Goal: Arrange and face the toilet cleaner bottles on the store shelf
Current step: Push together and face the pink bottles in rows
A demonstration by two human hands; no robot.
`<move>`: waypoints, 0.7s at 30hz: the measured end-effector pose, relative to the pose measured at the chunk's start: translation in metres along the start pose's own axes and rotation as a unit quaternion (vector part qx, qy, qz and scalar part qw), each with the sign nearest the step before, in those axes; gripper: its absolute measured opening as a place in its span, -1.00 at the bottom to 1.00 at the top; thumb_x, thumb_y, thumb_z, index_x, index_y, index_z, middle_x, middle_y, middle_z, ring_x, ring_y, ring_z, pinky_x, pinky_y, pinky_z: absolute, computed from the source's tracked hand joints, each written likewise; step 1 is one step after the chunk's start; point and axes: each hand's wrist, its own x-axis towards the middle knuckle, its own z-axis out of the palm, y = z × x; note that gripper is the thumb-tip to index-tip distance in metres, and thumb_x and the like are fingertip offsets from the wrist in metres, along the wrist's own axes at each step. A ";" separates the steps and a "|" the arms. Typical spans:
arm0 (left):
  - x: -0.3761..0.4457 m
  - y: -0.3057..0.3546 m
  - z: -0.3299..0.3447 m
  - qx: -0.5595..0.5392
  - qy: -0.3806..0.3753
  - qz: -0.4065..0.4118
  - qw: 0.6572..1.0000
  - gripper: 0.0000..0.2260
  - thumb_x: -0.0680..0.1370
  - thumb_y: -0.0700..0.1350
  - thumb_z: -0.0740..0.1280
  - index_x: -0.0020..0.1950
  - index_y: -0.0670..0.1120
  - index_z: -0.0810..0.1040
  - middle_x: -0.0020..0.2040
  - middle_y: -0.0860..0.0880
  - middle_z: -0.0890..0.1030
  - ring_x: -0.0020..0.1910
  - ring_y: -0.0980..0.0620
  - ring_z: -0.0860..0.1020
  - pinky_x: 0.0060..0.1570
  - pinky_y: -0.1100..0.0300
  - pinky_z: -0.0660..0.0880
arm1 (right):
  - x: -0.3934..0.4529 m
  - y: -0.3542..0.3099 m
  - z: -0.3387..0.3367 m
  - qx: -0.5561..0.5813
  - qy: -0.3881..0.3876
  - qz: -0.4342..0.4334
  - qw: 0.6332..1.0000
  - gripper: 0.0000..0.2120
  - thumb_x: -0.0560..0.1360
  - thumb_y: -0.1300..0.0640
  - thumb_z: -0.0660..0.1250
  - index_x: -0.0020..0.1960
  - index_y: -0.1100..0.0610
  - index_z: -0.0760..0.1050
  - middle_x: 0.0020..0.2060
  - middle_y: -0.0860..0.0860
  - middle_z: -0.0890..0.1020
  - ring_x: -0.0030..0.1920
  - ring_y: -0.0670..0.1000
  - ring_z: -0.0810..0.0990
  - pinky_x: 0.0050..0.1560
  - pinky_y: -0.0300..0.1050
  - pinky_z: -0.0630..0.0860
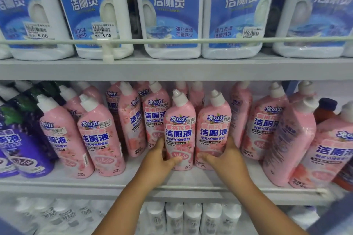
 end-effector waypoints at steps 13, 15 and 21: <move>0.003 0.011 0.031 -0.009 -0.012 0.015 1.000 -0.38 0.36 0.07 0.49 0.34 0.37 0.31 0.20 0.26 0.64 0.20 0.18 0.61 0.29 -0.04 0.52 | 0.009 0.022 -0.019 0.021 0.000 0.014 1.000 -0.33 0.21 0.02 0.67 0.23 -0.01 0.44 -0.01 -0.15 0.69 -0.05 -0.18 0.67 0.02 -0.14 0.59; 0.003 0.011 0.031 -0.006 -0.011 0.019 1.000 -0.39 0.39 0.02 0.50 0.29 0.45 0.31 0.20 0.25 0.64 0.20 0.19 0.61 0.29 -0.02 0.52 | 0.009 0.022 -0.021 0.018 -0.005 0.013 1.000 -0.32 0.21 -0.01 0.67 0.23 -0.03 0.43 0.01 -0.16 0.69 -0.02 -0.12 0.68 0.06 -0.09 0.60; -0.003 0.007 0.015 -0.014 -0.001 0.017 1.000 -0.44 0.43 -0.12 0.51 0.29 0.31 0.40 0.15 0.24 0.67 0.16 0.20 0.63 0.28 -0.04 0.53 | 0.005 0.010 -0.025 -0.001 -0.055 0.010 0.998 -0.39 0.22 0.04 0.68 0.16 -0.07 0.45 -0.09 -0.21 0.70 -0.10 -0.28 0.65 -0.06 -0.31 0.58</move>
